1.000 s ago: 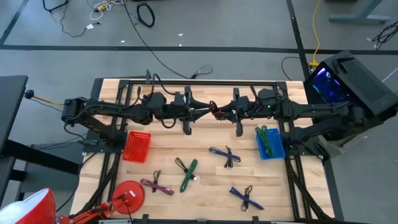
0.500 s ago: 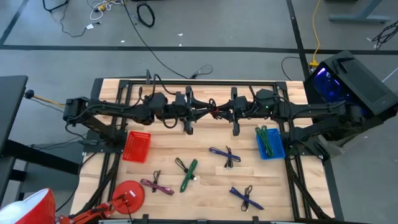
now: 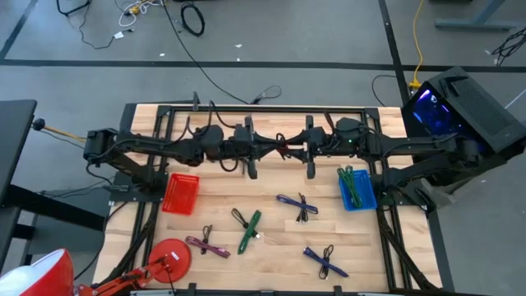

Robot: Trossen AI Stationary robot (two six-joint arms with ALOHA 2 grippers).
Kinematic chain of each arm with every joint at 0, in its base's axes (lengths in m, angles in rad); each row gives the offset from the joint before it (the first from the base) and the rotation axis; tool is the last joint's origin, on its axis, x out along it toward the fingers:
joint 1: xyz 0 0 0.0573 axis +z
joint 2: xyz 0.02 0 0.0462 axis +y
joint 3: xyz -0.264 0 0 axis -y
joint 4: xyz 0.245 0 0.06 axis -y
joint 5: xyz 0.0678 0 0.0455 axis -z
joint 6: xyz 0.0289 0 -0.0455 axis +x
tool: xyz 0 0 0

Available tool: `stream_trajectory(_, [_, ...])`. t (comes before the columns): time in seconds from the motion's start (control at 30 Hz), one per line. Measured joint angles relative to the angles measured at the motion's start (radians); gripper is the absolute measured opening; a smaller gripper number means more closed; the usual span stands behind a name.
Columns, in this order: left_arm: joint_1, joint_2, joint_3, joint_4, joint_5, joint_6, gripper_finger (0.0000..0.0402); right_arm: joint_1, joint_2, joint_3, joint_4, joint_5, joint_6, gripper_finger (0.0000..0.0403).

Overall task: Pick & Place USB Port
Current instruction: Put the black charger cable into the red bin

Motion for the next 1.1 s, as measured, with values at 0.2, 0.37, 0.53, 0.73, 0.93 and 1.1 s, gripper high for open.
stream_trajectory(0.2, [-0.022, -0.078, 0.001, -0.240, -0.173, 0.003, 0.0016, -0.027, -0.023, 0.003, -0.041, 0.024, 0.011, 0.0211])
stream_trajectory(0.37, [-0.068, -0.187, 0.000, -0.556, -0.299, -0.101, 0.0016, -0.056, -0.055, 0.004, -0.112, 0.084, 0.012, 0.0241])
stream_trajectory(0.53, [-0.159, -0.291, 0.000, -0.938, -0.434, -0.305, 0.0016, -0.091, -0.075, 0.004, -0.220, 0.187, 0.008, 0.0237])
stream_trajectory(0.73, [-0.292, -0.372, 0.001, -1.347, -0.497, -0.658, 0.0016, -0.124, -0.082, 0.003, -0.258, 0.193, 0.007, 0.0221])
stream_trajectory(0.93, [-0.394, -0.401, 0.001, -1.741, -0.512, -1.057, 0.0016, -0.125, -0.083, 0.003, -0.263, 0.187, -0.008, 0.0210])
stream_trajectory(1.1, [-0.449, -0.403, 0.001, -1.919, -0.451, -1.285, 0.0016, -0.125, -0.082, 0.003, -0.267, 0.187, -0.008, 0.0208])
